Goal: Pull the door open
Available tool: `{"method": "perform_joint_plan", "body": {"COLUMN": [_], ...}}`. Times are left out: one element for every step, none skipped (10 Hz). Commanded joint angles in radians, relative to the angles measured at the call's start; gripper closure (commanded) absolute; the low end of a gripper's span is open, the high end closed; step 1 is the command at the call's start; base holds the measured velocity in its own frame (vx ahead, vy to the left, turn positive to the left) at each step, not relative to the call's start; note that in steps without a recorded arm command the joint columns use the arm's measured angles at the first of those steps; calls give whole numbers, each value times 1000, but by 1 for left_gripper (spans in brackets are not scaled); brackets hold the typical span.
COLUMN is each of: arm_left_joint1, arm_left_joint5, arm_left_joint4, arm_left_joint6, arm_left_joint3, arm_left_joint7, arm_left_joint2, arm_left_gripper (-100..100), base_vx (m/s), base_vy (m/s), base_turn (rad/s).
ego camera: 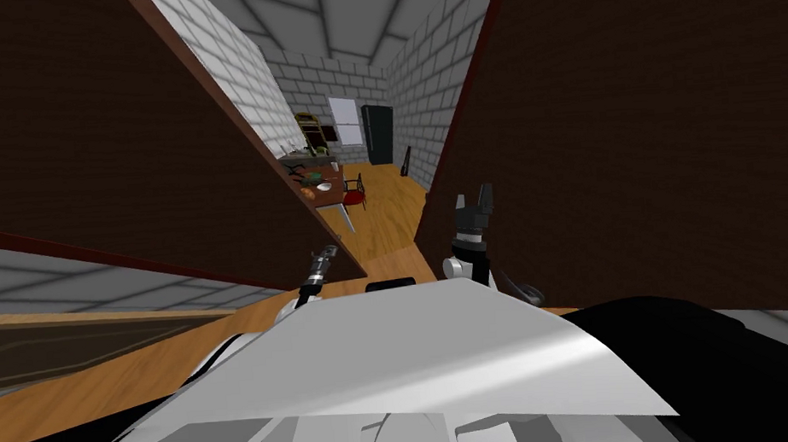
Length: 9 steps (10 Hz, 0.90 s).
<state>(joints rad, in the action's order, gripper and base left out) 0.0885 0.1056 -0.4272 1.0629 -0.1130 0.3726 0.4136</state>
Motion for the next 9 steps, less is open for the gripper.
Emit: {"method": "perform_joint_plan", "body": {"arm_left_joint1": [-5,-6,-8,-10,-12,-14,-15,-15,-18], "arm_left_joint5": [-5,-8,-11,-14,-17,-21,-24,-24,-29], "arm_left_joint4": [-2,-4,-7,-10,-13,-16,-19,-19,-23], "arm_left_joint6": [-2,-3,-5,-7,-9,-11,-13,-13,-16], "arm_left_joint3": [3,9,15,21,27,33,39,39,49], "arm_left_joint7": [0,0,0,0,1,1,1,1,1], "arm_left_joint2": [-4,-4,-4,-5,-5,-5,-6,-6,-7], "arm_left_gripper": [100,100,100,100,100,100,100,100,100], "base_vx": [-191,-203,-205,-196,-181,-216,-225,-145,-211], "base_vy": [47,43,88,68,68,97,89,59,101], "base_turn": [-157,-158,-198,-264,-218,-232,-202,-82,-210]}}
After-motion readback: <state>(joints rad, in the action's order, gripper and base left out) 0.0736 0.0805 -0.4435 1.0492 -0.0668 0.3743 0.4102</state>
